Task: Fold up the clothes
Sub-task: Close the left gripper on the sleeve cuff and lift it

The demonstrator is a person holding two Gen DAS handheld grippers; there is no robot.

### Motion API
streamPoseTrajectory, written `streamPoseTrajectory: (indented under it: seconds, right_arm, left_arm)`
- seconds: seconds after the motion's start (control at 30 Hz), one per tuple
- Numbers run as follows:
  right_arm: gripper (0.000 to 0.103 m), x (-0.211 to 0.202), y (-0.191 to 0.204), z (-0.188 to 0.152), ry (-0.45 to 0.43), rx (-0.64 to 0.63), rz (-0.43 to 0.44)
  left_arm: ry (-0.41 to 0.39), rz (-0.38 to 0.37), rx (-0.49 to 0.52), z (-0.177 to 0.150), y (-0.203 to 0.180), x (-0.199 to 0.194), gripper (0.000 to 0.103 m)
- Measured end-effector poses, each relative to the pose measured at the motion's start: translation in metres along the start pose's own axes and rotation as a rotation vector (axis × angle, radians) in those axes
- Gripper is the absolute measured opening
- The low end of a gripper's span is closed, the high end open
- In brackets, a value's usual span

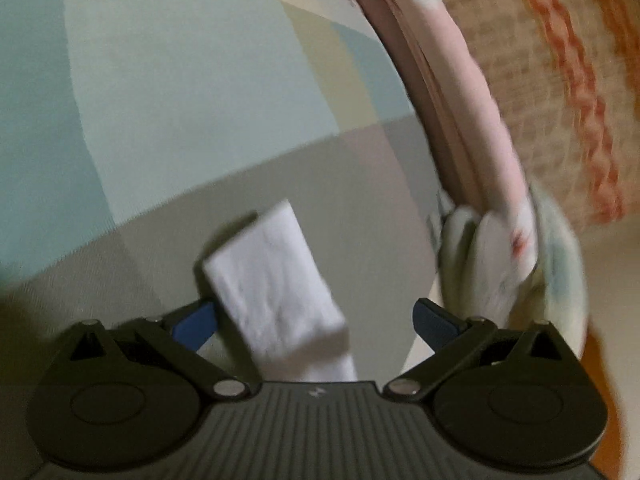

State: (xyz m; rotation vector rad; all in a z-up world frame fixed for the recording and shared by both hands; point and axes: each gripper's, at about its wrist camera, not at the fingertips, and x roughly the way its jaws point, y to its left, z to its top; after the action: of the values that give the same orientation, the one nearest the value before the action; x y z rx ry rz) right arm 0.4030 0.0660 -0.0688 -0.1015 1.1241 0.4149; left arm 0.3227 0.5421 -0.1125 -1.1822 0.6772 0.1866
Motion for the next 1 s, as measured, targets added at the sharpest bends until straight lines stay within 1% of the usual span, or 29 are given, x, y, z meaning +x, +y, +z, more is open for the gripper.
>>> streamPoseTrajectory:
  seconds: [0.03, 0.13, 0.17, 0.2, 0.23, 0.27, 0.3, 0.33, 0.37, 0.4, 0.43, 0.47, 0.57, 0.73, 0.77, 0.87, 1.0]
  right_arm:
    - [0.103, 0.001, 0.002, 0.001, 0.001, 0.002, 0.004]
    - [0.103, 0.002, 0.007, 0.003, 0.001, 0.002, 0.015]
    - [0.103, 0.002, 0.008, 0.003, 0.001, 0.001, 0.02]
    - [0.103, 0.002, 0.009, 0.003, 0.002, 0.002, 0.024]
    - [0.103, 0.002, 0.01, 0.003, 0.004, 0.002, 0.03]
    - [0.103, 0.002, 0.01, 0.003, 0.006, 0.001, 0.038]
    - [0.103, 0.003, 0.01, 0.003, 0.01, -0.002, 0.043]
    - [0.103, 0.003, 0.01, 0.003, 0.019, -0.006, 0.043]
    - [0.103, 0.004, 0.01, 0.002, 0.029, -0.012, 0.04]
    - [0.103, 0.005, 0.01, 0.002, 0.035, -0.018, 0.035]
    - [0.103, 0.005, 0.01, 0.001, 0.039, -0.025, 0.029]
    - [0.103, 0.005, 0.01, 0.001, 0.042, -0.031, 0.023]
    - [0.103, 0.002, 0.009, -0.001, 0.045, -0.034, 0.033]
    - [0.103, -0.005, 0.009, 0.002, 0.05, -0.053, 0.07]
    - [0.103, -0.006, 0.01, 0.004, 0.046, -0.058, 0.082]
    - [0.103, -0.009, 0.014, 0.015, 0.026, -0.097, 0.121]
    - [0.103, -0.01, 0.025, 0.046, -0.019, -0.205, 0.217]
  left_arm:
    - [-0.009, -0.006, -0.014, 0.001, 0.002, 0.0, 0.102]
    - [-0.037, -0.02, -0.052, 0.002, 0.008, -0.001, 0.097]
    - [-0.046, -0.025, -0.065, 0.002, 0.01, -0.001, 0.088]
    - [-0.054, 0.005, -0.048, 0.001, 0.008, -0.003, 0.075]
    - [-0.062, 0.036, -0.03, -0.001, 0.006, -0.005, 0.068]
    - [-0.073, 0.062, -0.026, -0.003, 0.004, -0.007, 0.057]
    - [-0.083, 0.065, -0.036, -0.006, 0.005, -0.007, 0.053]
    - [-0.098, 0.055, -0.046, -0.008, 0.007, -0.011, 0.051]
    - [-0.111, 0.048, -0.046, -0.01, 0.008, -0.013, 0.044]
    - [-0.118, 0.056, -0.032, -0.011, 0.006, -0.013, 0.033]
    - [-0.124, 0.064, -0.016, -0.011, 0.004, -0.012, 0.028]
    - [-0.133, 0.079, 0.004, -0.012, 0.001, -0.016, 0.022]
    - [-0.15, 0.126, 0.039, -0.014, -0.009, -0.027, 0.018]
    - [-0.155, 0.21, 0.116, -0.025, -0.016, -0.059, 0.018]
    - [-0.151, 0.231, 0.127, -0.027, -0.016, -0.064, 0.019]
    - [-0.121, 0.291, 0.159, -0.032, -0.011, -0.071, 0.022]
    - [-0.103, 0.31, 0.145, -0.037, 0.002, -0.07, 0.022]
